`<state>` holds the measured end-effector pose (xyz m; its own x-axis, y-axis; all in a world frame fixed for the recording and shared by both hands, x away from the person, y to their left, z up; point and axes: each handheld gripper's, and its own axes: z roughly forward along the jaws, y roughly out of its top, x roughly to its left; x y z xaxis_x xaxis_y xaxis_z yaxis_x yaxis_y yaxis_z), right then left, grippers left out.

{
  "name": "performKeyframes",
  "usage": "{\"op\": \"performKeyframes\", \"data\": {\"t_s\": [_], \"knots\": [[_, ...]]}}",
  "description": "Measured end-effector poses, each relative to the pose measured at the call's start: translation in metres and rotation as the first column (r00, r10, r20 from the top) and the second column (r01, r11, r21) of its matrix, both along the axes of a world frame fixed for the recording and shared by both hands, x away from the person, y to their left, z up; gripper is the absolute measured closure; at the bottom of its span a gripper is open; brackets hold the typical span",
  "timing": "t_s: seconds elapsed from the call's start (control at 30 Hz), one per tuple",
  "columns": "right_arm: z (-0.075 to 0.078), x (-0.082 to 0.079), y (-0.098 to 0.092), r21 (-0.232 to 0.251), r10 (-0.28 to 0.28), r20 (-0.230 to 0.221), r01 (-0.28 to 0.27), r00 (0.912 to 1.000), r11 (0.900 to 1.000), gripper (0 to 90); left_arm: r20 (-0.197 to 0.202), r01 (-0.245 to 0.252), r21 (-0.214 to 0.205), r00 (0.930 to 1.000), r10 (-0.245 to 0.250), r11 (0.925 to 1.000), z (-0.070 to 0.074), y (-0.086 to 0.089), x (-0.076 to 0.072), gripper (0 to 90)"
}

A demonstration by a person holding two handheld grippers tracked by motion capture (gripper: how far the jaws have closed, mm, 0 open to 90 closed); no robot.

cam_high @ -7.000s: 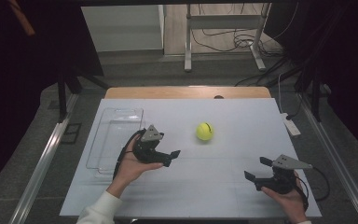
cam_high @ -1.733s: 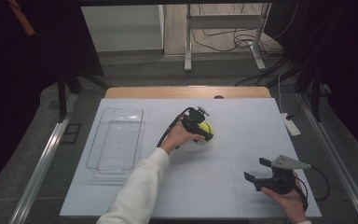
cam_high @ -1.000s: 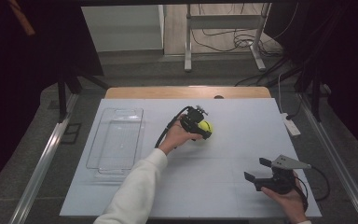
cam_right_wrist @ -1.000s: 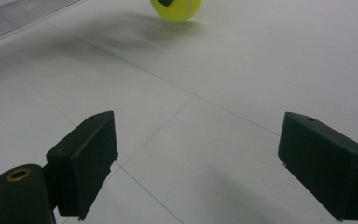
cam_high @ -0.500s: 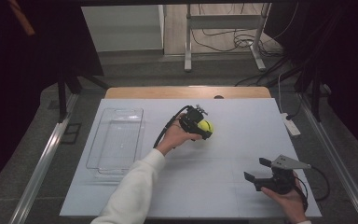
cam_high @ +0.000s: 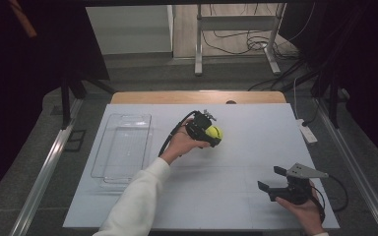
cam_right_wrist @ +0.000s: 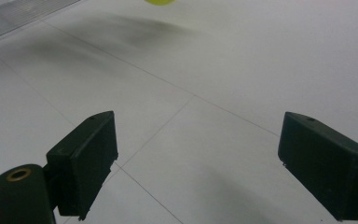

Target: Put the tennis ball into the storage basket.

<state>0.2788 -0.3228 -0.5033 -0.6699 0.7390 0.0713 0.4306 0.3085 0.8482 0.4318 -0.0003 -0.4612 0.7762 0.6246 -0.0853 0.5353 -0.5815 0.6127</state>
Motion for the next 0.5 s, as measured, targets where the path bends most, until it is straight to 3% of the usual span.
{"op": "performKeyframes", "data": {"t_s": [0.5], "knots": [[-0.0001, 0.0001, 0.0, -0.001, -0.001, 0.0, 0.001, 1.0, 1.0, 12.0, 0.02, 0.014, -0.007, 0.9997, -0.014, 0.9999, 0.0048, 0.0082, -0.0105, 26.9]]}}
